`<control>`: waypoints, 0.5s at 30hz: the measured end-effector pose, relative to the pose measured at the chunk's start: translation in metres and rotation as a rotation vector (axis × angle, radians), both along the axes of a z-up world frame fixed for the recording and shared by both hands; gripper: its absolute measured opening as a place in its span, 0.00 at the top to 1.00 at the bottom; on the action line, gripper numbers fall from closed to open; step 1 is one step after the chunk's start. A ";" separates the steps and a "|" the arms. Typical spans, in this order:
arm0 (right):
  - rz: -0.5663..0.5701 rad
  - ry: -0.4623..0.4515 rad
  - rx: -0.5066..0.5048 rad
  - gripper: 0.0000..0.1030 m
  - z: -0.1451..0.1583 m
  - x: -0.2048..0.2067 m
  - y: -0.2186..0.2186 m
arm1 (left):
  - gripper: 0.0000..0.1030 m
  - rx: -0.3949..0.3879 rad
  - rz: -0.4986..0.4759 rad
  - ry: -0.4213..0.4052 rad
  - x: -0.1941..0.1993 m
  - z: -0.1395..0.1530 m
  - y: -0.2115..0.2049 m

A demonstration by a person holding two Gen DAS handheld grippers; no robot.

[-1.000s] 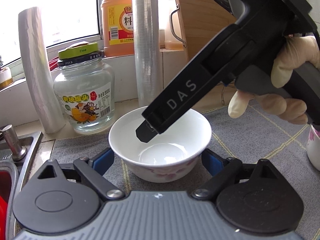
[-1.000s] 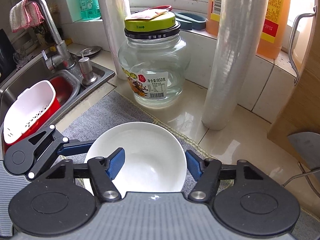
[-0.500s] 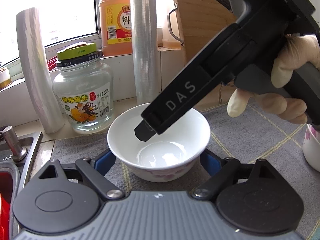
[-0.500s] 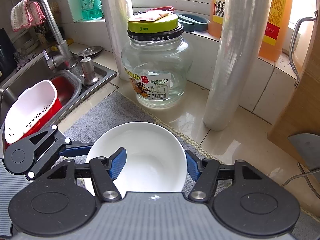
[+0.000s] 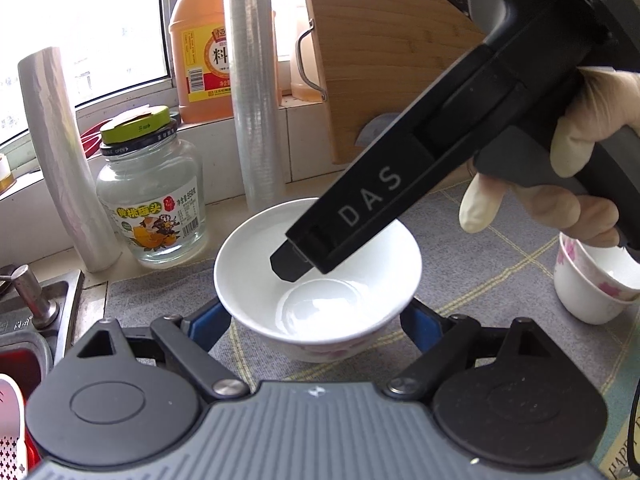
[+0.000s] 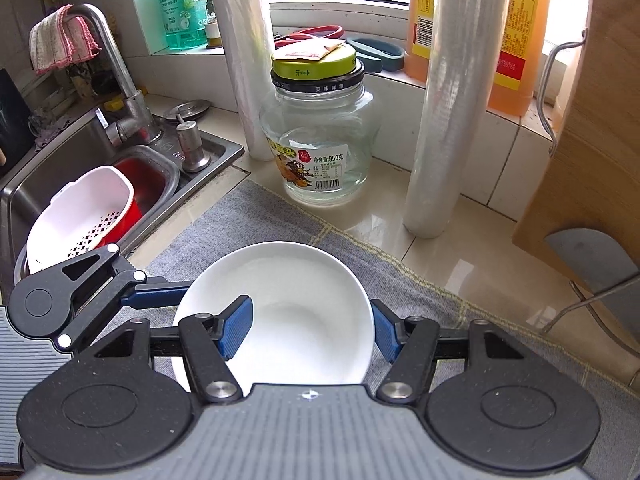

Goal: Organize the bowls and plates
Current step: 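Lift the bowl with the right tool and carry it over the nested bowls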

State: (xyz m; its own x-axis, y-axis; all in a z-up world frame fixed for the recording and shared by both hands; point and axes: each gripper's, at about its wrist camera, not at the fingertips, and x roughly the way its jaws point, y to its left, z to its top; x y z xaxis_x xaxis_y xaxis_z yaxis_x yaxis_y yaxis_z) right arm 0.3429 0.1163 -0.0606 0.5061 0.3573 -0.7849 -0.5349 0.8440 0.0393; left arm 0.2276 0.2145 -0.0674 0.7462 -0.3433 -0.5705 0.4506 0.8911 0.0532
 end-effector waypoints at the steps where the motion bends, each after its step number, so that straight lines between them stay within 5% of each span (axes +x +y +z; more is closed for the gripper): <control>1: -0.007 0.000 -0.001 0.34 0.001 -0.005 -0.001 | 0.12 -0.002 -0.009 0.004 -0.003 0.001 0.000; 15: -0.084 -0.018 0.046 0.34 0.021 -0.077 -0.027 | 0.12 0.042 -0.113 0.008 -0.054 0.021 -0.021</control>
